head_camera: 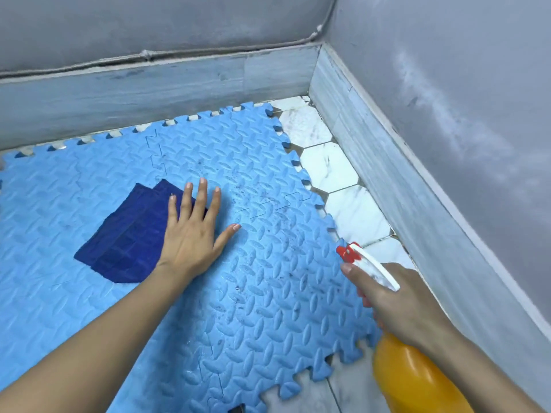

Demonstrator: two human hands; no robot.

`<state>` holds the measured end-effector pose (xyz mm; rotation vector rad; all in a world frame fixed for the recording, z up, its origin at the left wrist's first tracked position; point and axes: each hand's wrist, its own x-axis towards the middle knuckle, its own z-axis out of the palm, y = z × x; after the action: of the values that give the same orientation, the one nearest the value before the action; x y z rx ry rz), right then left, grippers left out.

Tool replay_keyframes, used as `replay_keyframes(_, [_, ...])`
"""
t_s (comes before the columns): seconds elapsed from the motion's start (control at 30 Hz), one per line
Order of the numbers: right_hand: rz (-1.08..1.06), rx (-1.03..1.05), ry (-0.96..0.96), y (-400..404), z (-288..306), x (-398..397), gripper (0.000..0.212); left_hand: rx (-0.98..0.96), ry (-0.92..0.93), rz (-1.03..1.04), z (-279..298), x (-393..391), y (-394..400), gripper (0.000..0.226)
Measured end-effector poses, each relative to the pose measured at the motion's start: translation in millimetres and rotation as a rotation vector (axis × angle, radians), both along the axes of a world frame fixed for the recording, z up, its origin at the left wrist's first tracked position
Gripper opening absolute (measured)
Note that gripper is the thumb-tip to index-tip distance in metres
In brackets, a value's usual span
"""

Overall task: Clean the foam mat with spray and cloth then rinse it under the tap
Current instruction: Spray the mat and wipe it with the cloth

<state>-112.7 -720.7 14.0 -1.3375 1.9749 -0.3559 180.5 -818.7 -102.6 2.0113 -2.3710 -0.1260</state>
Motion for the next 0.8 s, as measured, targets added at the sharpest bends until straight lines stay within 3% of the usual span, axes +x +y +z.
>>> replay_keyframes(0.27, [0.115,-0.004,0.001,67,0,-35,0.046,-0.006,-0.086,-0.321,25,-103,-15,0.084])
replay_keyframes(0.4, [0.141,-0.015,0.001,85,2,-39,0.045,0.026,-0.083,-0.34,25,-126,-7,0.085])
replay_keyframes(0.6, [0.111,-0.111,-0.038,74,14,-33,0.052,0.054,0.147,-0.077,32,-108,-12,0.077])
replay_keyframes(0.8, [0.154,-0.213,-0.071,17,34,11,0.063,-0.025,0.281,0.242,57,-18,-21,0.067])
